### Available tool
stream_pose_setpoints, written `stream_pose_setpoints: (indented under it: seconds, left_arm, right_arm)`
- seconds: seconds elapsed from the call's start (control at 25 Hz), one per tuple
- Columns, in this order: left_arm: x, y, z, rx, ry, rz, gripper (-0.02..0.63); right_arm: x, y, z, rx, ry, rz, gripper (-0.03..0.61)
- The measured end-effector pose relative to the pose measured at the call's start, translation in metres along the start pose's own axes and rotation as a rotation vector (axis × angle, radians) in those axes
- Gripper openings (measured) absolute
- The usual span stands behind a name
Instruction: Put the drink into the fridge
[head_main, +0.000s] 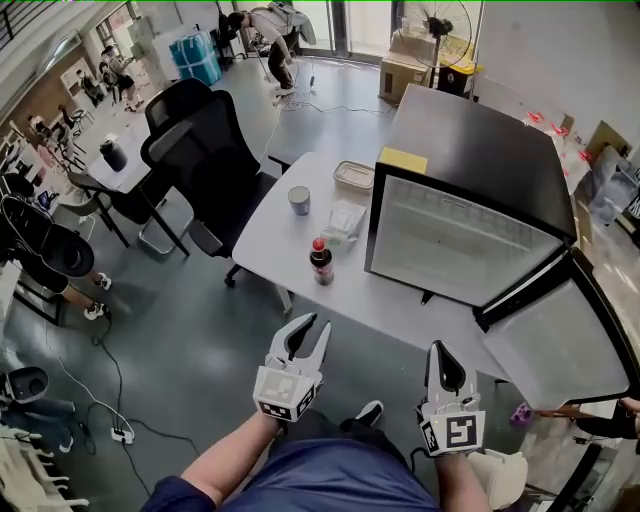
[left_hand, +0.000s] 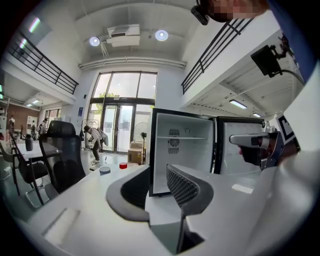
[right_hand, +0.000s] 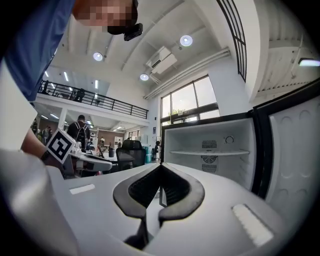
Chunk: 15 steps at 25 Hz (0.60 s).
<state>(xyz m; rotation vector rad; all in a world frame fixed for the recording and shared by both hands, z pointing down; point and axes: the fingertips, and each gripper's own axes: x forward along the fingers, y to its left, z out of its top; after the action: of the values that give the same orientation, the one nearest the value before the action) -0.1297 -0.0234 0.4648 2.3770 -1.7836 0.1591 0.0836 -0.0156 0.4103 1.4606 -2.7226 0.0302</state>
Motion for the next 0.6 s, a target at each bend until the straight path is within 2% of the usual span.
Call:
stream_pose_setpoints:
  seconds: [0.12,0.28,0.4,0.6]
  left_arm:
    - [0.011,0.004,-0.001,-0.009,0.007,0.023,0.077]
    - [0.030,0.020,0.005,-0.028,-0.030,0.035,0.077]
    - [0.048,0.036,-0.005,-0.027,-0.014,0.035,0.081]
    - [0.080,0.066,-0.025,-0.058,0.016,0.018,0.149]
  right_arm:
    - [0.004,-0.012,0.000,0.016,0.000,0.003,0.005]
    - [0.012,-0.026,-0.001,0.024,0.001,-0.015,0.005]
    - [0.017,-0.032,-0.005,0.029,0.016,-0.046,0.005]
    - [0.027,-0.038,-0.009,0.029,0.040,-0.112,0.005]
